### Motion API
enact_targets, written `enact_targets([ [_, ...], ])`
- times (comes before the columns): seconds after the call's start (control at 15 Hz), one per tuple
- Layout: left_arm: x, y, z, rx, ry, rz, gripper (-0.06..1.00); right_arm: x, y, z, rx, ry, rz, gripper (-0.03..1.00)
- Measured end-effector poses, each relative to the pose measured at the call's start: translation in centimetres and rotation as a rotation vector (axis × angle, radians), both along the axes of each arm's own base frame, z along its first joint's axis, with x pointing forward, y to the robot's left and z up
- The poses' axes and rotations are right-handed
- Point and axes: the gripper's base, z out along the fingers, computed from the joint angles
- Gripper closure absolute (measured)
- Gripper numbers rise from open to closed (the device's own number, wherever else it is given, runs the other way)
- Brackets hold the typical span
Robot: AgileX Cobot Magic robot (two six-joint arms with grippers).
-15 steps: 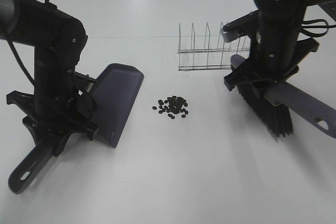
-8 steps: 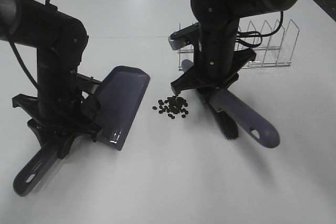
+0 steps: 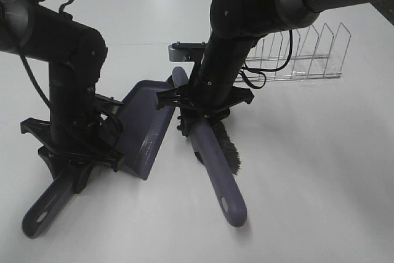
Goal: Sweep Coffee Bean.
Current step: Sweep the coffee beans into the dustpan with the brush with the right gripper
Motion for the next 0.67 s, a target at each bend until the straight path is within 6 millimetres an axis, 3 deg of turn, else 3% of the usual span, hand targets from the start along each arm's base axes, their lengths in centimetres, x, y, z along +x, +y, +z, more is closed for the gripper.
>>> enact_targets([
  [0.4, -0.2, -0.3, 0.0, -0.031, 0.017, 0.003, 0.62, 0.2, 2.0, 0.4, 0.239, -0.008, -0.029, 0.66],
  [0.67, -0.2, -0.3, 0.0, -0.034, 0.019, -0.008, 0.62, 0.2, 2.6, 0.8, 0.303, -0.031, 0.031, 0.66],
])
